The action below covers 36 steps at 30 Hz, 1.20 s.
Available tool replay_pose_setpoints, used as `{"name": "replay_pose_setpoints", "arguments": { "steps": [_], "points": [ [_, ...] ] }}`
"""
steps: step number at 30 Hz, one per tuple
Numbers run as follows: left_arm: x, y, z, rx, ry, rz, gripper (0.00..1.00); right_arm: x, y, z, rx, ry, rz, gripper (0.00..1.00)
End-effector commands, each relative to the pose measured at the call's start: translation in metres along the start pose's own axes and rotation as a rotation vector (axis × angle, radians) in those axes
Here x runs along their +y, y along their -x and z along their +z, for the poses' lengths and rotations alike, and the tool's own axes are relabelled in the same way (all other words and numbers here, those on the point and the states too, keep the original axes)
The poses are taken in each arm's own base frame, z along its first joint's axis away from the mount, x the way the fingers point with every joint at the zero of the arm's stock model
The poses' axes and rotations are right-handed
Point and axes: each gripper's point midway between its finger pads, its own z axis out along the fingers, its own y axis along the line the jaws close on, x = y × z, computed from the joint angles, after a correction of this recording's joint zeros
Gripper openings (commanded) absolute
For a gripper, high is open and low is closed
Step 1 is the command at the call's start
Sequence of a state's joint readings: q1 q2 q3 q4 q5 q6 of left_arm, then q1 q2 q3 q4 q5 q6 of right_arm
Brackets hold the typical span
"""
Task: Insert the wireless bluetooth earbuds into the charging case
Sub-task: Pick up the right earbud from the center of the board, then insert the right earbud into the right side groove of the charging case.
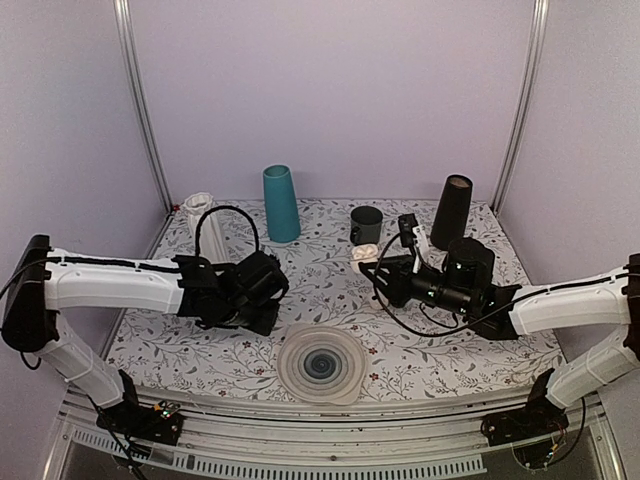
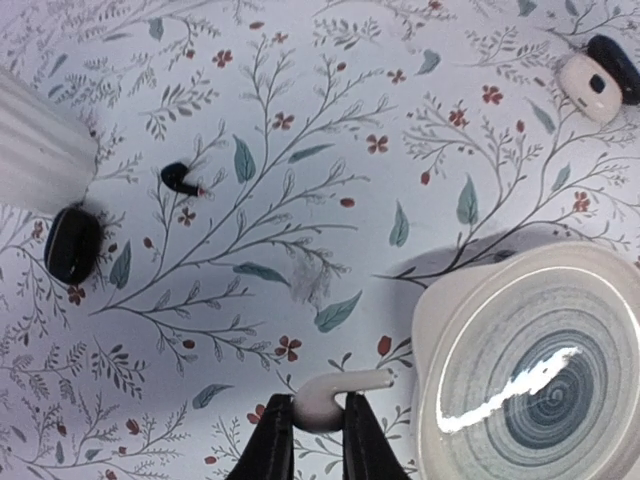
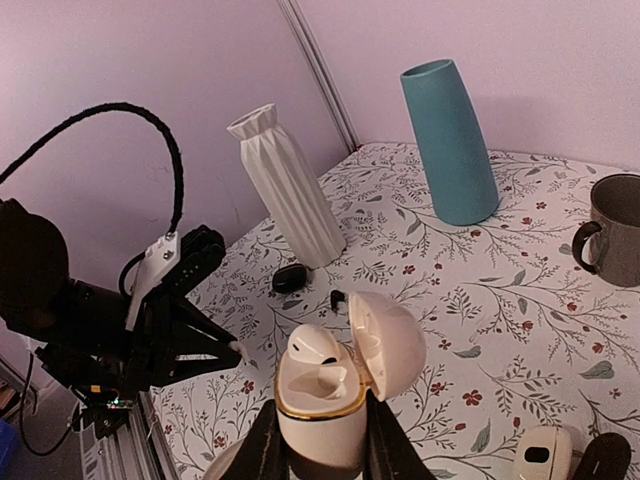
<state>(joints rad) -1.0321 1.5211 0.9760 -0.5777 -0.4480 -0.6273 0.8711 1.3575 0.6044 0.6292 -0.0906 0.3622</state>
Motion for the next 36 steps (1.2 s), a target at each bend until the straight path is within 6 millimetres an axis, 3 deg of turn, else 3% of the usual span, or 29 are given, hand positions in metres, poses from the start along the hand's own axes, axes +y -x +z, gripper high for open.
{"name": "replay_pose_setpoints", "arguments": {
  "steps": [1,5,13,19,31,36],
  "points": [
    [-0.014,0.047,-0.031,-0.172,-0.043,0.107,0.15,0.013,0.008,0.007,0.009,0.103,-0.004,0.08],
    [-0.026,0.066,-0.047,-0.252,-0.075,0.180,0.15,0.014,0.000,0.013,0.053,0.142,0.007,0.08],
    [-0.073,0.076,-0.069,-0.359,-0.160,0.377,0.15,0.011,-0.013,0.017,0.101,0.159,0.032,0.07],
    [-0.092,0.097,-0.082,-0.448,-0.144,0.476,0.17,0.016,-0.027,0.023,0.163,0.207,0.049,0.07],
    [-0.096,0.133,-0.103,-0.578,-0.036,0.642,0.17,0.046,-0.021,0.022,0.222,0.362,-0.020,0.06],
    [-0.095,0.142,-0.113,-0.615,0.000,0.670,0.17,0.048,-0.018,0.025,0.237,0.368,-0.034,0.06]
  ]
}}
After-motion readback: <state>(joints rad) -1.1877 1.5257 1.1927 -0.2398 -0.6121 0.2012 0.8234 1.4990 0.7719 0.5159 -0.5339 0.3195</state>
